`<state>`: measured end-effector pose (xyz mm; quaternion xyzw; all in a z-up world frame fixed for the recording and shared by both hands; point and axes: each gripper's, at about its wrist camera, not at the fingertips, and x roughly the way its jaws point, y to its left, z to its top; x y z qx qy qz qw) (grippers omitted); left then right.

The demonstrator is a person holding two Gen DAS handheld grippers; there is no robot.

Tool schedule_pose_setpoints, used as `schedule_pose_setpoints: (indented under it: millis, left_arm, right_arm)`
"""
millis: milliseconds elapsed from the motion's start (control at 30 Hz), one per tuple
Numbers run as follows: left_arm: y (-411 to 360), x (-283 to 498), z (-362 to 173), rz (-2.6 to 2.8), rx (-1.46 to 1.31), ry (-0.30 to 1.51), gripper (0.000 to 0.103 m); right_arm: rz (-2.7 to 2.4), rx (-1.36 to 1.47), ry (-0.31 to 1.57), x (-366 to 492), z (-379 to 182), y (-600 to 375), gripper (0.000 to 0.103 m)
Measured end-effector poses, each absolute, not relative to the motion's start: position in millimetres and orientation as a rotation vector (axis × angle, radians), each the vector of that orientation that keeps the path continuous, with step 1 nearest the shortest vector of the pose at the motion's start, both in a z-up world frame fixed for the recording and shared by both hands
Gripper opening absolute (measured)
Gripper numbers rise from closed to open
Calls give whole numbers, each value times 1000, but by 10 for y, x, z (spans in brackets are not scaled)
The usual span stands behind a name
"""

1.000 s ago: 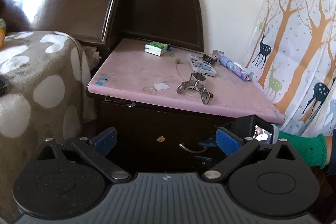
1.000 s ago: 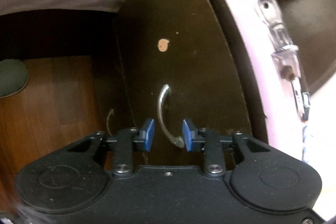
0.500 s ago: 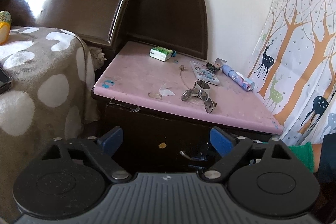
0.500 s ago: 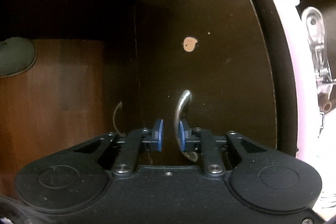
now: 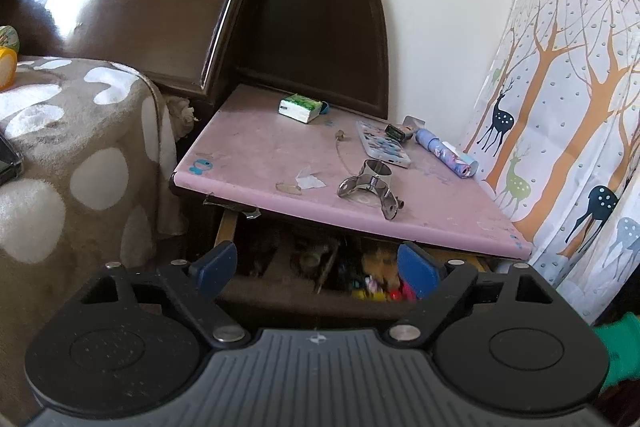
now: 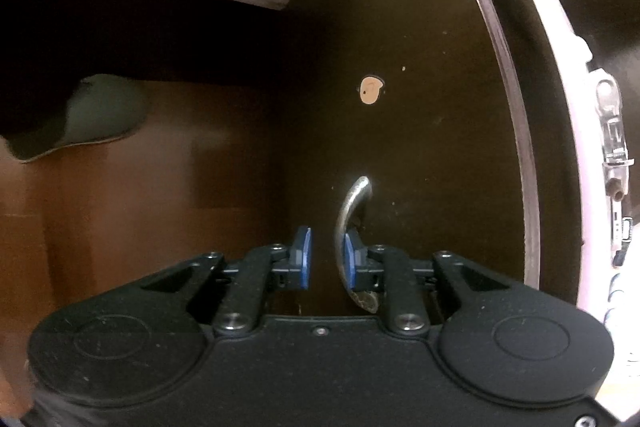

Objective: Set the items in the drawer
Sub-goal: 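Pull the top drawer open with the right tool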

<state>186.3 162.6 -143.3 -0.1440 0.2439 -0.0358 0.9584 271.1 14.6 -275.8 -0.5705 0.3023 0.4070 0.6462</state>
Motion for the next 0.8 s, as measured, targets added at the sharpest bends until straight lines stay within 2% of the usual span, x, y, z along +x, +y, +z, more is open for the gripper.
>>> schedule_pose_setpoints:
  millis: [300, 800]
  left_arm:
    - [1607, 1832, -1418, -64, -284, 494, 89]
    - [1546, 1845, -1433, -60, -253, 507, 89]
  right_arm:
    - [933, -1202, 720, 2287, -2868, 144, 19]
    - [917, -1169, 725, 1878, -2659, 5, 19]
